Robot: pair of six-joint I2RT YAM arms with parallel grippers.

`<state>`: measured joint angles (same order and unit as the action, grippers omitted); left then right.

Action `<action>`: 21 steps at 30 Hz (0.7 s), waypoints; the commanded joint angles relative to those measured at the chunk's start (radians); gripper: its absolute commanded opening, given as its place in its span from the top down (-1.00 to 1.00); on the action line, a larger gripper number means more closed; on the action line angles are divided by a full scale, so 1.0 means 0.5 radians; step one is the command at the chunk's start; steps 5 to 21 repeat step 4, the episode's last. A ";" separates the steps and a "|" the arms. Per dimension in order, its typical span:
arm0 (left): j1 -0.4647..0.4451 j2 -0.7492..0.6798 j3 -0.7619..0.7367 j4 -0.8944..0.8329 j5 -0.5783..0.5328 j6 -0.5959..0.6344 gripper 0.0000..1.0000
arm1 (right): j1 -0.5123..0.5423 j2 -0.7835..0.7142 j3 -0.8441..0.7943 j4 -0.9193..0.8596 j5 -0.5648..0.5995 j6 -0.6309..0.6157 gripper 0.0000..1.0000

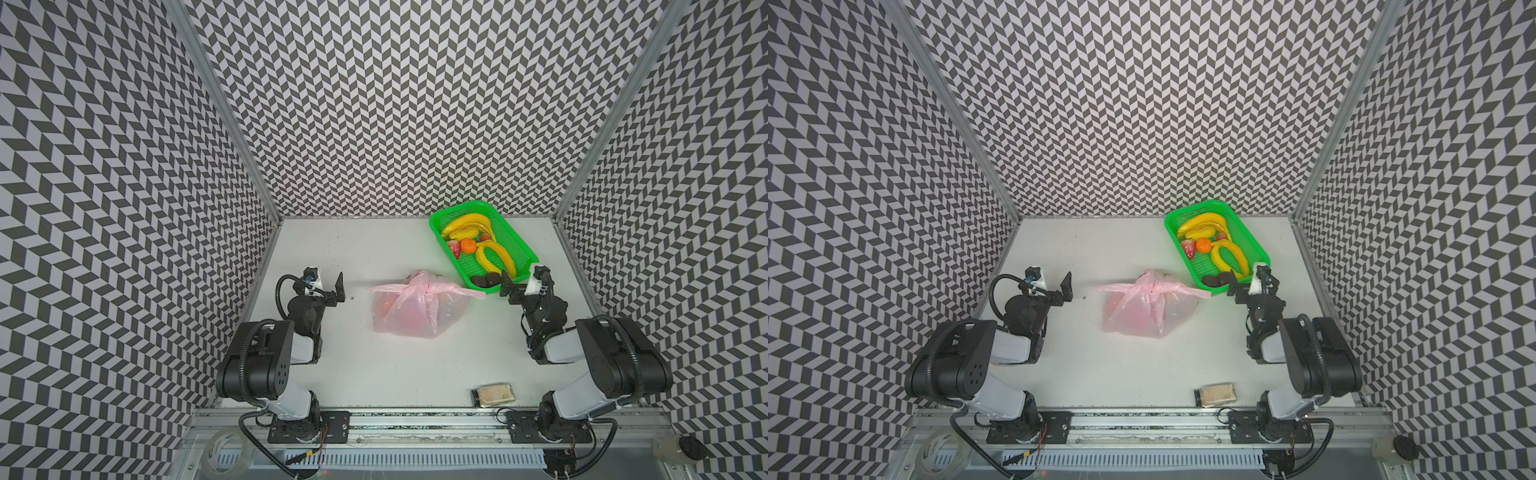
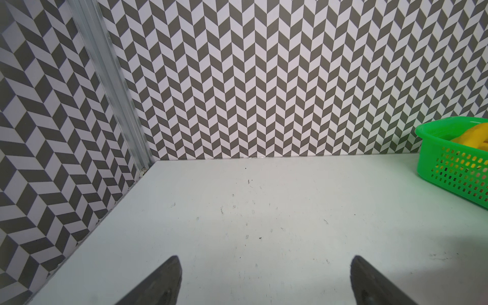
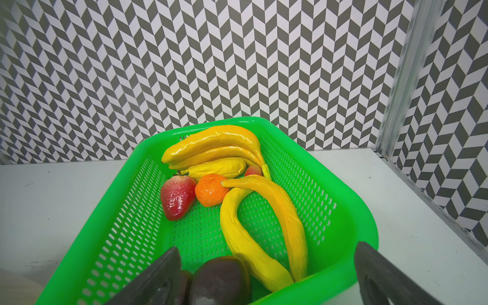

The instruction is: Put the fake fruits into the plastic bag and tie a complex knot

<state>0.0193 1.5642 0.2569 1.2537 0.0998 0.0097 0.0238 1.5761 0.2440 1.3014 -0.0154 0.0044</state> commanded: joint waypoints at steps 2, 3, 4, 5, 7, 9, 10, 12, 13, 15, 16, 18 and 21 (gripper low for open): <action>-0.011 -0.008 0.005 0.002 -0.015 0.024 -1.00 | -0.008 -0.012 -0.009 0.091 0.017 -0.012 -0.99; -0.010 -0.007 0.004 0.002 -0.015 0.024 -1.00 | -0.008 -0.011 -0.009 0.091 0.016 -0.013 -0.99; -0.011 -0.007 0.005 0.006 -0.015 0.024 -1.00 | -0.008 -0.014 -0.009 0.091 0.016 -0.012 -0.99; -0.011 -0.007 0.005 0.006 -0.015 0.024 -1.00 | -0.008 -0.014 -0.009 0.091 0.016 -0.012 -0.99; -0.011 -0.007 0.005 0.006 -0.015 0.024 -1.00 | -0.008 -0.014 -0.009 0.091 0.016 -0.012 -0.99; -0.011 -0.007 0.005 0.006 -0.015 0.024 -1.00 | -0.008 -0.014 -0.009 0.091 0.016 -0.012 -0.99; -0.011 -0.007 0.005 0.006 -0.015 0.024 -1.00 | -0.008 -0.014 -0.009 0.091 0.016 -0.012 -0.99; -0.011 -0.007 0.005 0.006 -0.015 0.024 -1.00 | -0.008 -0.014 -0.009 0.091 0.016 -0.012 -0.99; -0.011 -0.007 0.005 0.006 -0.015 0.024 -1.00 | -0.008 -0.014 -0.009 0.091 0.016 -0.012 -0.99; -0.011 -0.007 0.005 0.006 -0.015 0.024 -1.00 | -0.008 -0.014 -0.009 0.091 0.016 -0.012 -0.99; -0.011 -0.007 0.005 0.006 -0.015 0.024 -1.00 | -0.008 -0.014 -0.009 0.091 0.016 -0.012 -0.99; -0.011 -0.007 0.005 0.006 -0.015 0.024 -1.00 | -0.008 -0.014 -0.009 0.091 0.016 -0.012 -0.99; -0.011 -0.007 0.005 0.006 -0.015 0.024 -1.00 | -0.008 -0.014 -0.009 0.091 0.016 -0.012 -0.99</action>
